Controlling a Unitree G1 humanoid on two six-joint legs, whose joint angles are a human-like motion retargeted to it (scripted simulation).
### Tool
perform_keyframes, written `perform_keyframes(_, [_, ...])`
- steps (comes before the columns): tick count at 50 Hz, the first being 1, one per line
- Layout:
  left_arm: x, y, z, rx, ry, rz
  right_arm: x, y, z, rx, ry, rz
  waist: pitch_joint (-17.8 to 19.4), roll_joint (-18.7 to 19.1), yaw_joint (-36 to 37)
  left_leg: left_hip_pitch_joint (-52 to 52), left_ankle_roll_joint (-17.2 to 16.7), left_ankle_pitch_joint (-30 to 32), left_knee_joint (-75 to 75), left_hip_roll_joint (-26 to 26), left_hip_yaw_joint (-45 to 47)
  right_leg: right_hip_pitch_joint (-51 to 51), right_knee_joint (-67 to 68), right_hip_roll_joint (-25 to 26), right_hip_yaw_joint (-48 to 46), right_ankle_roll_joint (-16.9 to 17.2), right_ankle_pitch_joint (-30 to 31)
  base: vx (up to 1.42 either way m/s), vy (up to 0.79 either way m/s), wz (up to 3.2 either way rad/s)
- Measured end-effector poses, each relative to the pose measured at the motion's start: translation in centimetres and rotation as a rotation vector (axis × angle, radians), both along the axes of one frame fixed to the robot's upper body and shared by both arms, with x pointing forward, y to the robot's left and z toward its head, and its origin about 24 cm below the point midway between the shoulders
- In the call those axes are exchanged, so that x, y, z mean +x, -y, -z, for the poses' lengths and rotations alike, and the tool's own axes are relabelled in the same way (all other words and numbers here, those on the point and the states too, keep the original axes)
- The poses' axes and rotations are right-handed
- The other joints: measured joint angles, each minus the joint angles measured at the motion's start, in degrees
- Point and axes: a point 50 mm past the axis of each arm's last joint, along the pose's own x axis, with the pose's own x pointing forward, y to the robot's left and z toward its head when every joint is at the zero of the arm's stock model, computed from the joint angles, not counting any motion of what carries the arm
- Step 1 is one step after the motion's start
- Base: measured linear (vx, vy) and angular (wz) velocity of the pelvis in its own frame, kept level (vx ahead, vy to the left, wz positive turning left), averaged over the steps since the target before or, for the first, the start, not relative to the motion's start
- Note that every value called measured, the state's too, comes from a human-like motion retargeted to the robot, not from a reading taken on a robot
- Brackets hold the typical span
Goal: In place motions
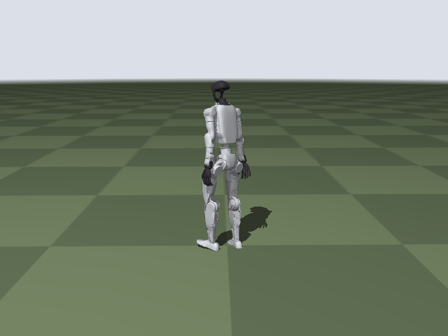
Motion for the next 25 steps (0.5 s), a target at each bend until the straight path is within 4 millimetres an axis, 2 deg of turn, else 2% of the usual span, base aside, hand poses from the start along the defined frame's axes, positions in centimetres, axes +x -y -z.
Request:
perform_keyframes(2, [0.1, 0.1, 0.0, -0.004, 0.004, 0.008, 0.6, 0.1, 0.0, -0.015, 0.021, -0.027, 0.28, 0.65, 0.07, 0.41, -3.02, -4.63, -0.93, 2.14, 7.31, 1.17, -0.57, -1.14, -6.25, 0.18, -0.66, -0.25, 0.14, 2.78])
perform_keyframes(4, [0.2, 0.1, 0.0, -0.003, 0.009, 0.010, 0.9, 0.1, 0.0, -0.017, 0.044, -0.030, 0.28, 1.83, -0.41, 1.07, -7.83, -7.31, -1.12, 4.79, 15.68, 2.80, -1.14, -1.73, -13.78, 0.63, -1.51, -0.24, 0.19, 3.35])
perform_keyframes(7, [0.5, 0.2, 0.0, -0.007, 0.015, 0.013, 0.9, -0.1, 0.1, 0.001, 0.079, -0.005, -0.23, 3.29, -1.30, 3.46, -14.42, -8.02, 0.15, 8.52, 29.48, 5.48, -2.19, -2.24, -24.97, 1.78, -2.70, -0.24, 0.21, 3.75])
perform_keyframes(9, [0.6, 0.1, 0.0, -0.007, 0.016, 0.024, 0.3, -0.4, 0.2, 0.016, 0.087, 0.018, -0.99, 3.76, -1.36, 5.20, -16.63, -7.03, 1.37, 9.85, 34.50, 7.41, -3.15, -2.20, -31.94, 2.78, -3.27, -0.18, 0.25, 3.73])
perform_keyframes(17, [2.3, -0.5, -0.3, 0.009, 0.043, 0.052, -4.3, -1.0, 0.4, 0.028, -0.036, 0.076, -5.35, 1.89, -0.22, 9.18, -20.48, -2.25, 7.09, 13.14, 39.75, 13.11, -5.79, -2.73, -54.60, 8.19, -3.42, -0.13, 0.26, 3.52])
perform_keyframes(22, [2.8, 0.6, -0.2, -0.005, 0.047, 0.044, -7.2, -0.8, 0.1, -0.003, -0.131, 0.106, -8.35, 1.40, -0.60, 11.15, -21.08, 2.67, 5.96, 12.03, 44.98, 15.99, -7.25, -1.26, -66.99, 11.29, -0.93, 0.00, 0.37, 3.36])
perform_keyframes(25, [2.6, 1.8, -0.1, -0.029, 0.035, 0.044, -8.5, -0.4, -0.2, -0.033, -0.159, 0.158, -9.40, 2.77, 0.63, 10.23, -22.51, 4.29, 2.75, 9.58, 39.69, 17.18, -6.64, 0.17, -70.57, 12.31, 1.24, 0.05, 0.49, 2.35])
